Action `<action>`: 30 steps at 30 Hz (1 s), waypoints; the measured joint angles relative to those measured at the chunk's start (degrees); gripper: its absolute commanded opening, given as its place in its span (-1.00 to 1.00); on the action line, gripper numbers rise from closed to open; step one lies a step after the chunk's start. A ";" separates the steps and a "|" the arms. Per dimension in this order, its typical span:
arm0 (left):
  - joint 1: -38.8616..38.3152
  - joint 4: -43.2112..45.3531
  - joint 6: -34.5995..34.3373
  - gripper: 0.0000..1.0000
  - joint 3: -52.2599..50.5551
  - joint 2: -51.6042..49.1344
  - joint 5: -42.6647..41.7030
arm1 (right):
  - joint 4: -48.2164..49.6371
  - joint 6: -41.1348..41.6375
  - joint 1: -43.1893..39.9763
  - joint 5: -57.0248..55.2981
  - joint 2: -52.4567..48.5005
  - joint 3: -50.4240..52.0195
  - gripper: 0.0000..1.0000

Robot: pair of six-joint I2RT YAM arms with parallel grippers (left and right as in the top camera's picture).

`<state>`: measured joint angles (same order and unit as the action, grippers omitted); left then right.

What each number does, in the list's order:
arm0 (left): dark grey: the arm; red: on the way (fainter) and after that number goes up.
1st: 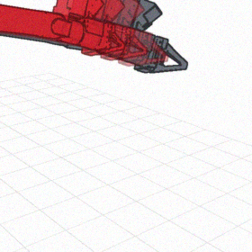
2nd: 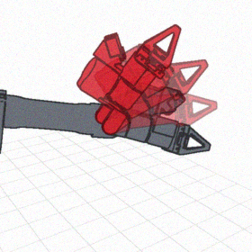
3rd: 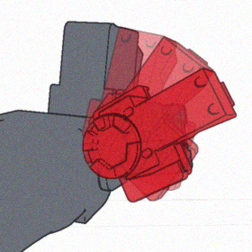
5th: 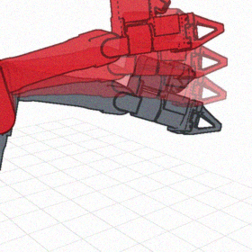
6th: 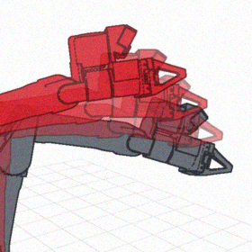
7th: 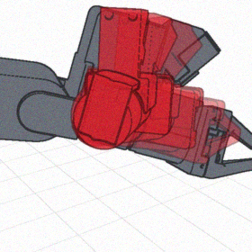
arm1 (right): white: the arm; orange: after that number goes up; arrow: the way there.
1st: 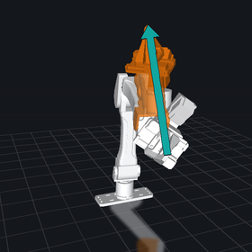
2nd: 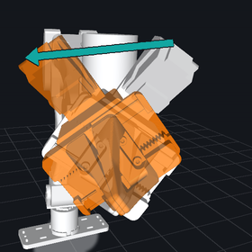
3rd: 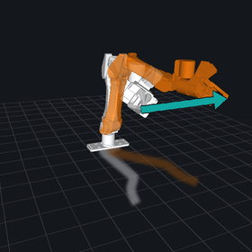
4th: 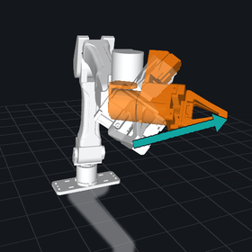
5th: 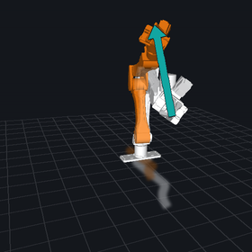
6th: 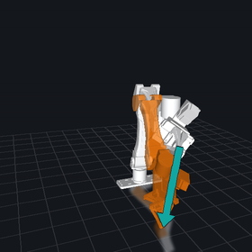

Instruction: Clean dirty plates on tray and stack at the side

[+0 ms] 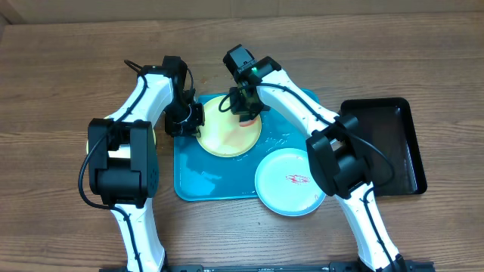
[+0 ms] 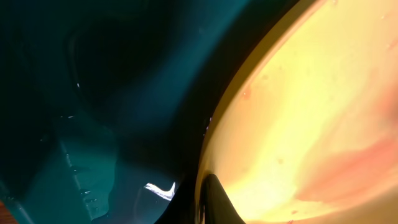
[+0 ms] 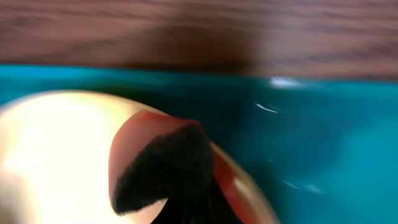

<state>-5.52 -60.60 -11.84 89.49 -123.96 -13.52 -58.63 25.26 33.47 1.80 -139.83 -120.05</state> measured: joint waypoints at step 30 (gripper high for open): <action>-1.20 0.48 1.77 -0.92 -0.70 13.31 11.15 | -14.75 -8.59 -12.20 17.70 20.79 -0.02 -0.92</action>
<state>-6.72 -60.12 -10.07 88.79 -110.65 -2.37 -73.38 16.67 21.28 19.51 -119.04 -120.07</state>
